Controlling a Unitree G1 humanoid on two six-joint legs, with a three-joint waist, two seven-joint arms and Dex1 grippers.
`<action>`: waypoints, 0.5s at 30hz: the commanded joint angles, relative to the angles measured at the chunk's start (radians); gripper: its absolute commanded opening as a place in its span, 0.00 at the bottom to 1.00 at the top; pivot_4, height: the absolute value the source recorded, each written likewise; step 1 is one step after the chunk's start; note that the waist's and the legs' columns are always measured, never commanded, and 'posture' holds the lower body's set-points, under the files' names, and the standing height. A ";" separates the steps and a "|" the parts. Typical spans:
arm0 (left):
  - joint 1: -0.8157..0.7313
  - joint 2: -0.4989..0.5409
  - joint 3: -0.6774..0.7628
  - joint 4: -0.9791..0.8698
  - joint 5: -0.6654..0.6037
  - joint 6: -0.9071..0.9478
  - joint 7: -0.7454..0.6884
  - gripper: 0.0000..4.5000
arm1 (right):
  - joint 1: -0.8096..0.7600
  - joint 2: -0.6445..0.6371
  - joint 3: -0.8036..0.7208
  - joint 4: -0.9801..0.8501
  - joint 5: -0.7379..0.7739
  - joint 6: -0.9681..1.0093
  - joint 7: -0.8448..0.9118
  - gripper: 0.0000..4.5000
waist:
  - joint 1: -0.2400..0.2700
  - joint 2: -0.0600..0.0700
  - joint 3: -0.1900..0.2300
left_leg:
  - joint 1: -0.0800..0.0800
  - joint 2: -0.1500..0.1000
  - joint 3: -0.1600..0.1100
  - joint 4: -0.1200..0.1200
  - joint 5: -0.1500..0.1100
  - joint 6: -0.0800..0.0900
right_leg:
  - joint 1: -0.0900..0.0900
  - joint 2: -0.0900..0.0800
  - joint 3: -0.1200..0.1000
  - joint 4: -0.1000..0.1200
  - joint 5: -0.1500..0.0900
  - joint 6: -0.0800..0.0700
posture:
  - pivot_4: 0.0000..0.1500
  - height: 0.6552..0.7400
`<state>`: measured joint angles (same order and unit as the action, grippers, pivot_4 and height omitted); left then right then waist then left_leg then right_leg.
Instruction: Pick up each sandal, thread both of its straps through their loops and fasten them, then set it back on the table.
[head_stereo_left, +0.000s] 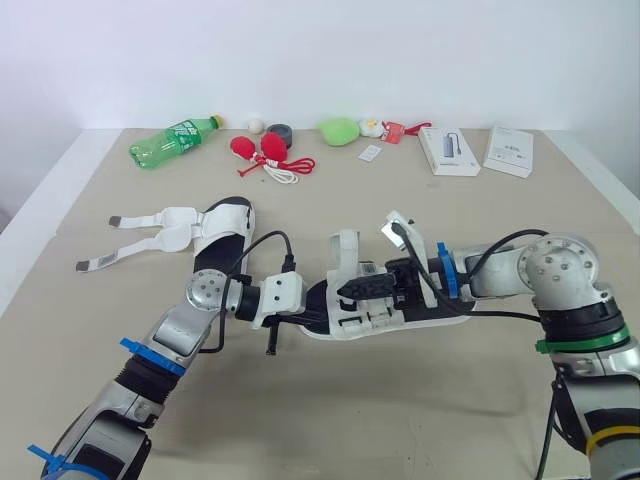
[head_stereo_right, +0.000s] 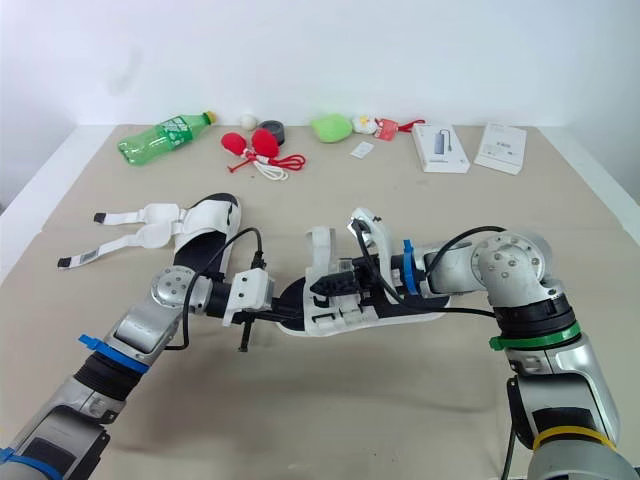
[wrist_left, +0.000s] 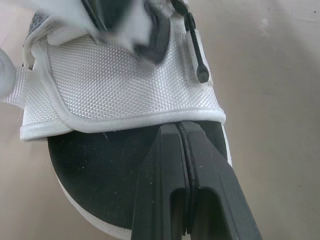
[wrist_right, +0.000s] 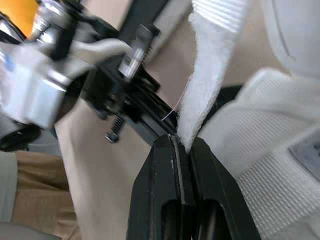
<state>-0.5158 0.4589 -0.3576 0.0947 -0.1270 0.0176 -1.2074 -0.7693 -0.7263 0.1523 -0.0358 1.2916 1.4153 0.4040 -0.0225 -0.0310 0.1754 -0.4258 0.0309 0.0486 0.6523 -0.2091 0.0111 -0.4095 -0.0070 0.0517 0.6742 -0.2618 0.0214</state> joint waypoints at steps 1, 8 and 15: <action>0.012 0.008 -0.014 0.001 0.018 0.000 -0.003 0.00 | -0.029 0.007 -0.026 -0.012 -0.017 0.040 0.049 0.01 | 0.000 0.000 0.000 | 0.000 0.000 0.000 0.000 0.000 0.000 | 0.000 0.000 0.000 0.000 0.000 0.000 | 1.00 1.00; 0.016 0.013 -0.012 -0.002 0.021 0.000 0.000 0.00 | -0.034 0.041 -0.072 -0.006 -0.016 0.146 0.065 0.01 | 0.000 0.000 0.000 | 0.000 0.001 -0.001 0.000 0.000 0.000 | 0.000 0.000 -0.001 0.000 0.000 0.000 | 1.00 1.00; 0.016 0.012 -0.016 -0.002 0.024 -0.003 0.001 0.00 | 0.001 0.080 -0.111 -0.006 -0.055 0.199 0.034 0.01 | 0.000 0.000 0.000 | 0.000 0.001 -0.001 0.000 0.000 0.000 | 0.000 0.000 -0.001 0.000 0.000 0.000 | 1.00 1.00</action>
<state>-0.5143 0.4604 -0.3573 0.0944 -0.1262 0.0151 -1.2057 -0.7824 -0.6440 0.0641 -0.0278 1.2484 1.6018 0.4451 -0.0228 -0.0309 0.1753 -0.4261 0.0313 0.0471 0.6523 -0.2091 0.0111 -0.4093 -0.0068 0.0503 0.6738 -0.2617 0.0214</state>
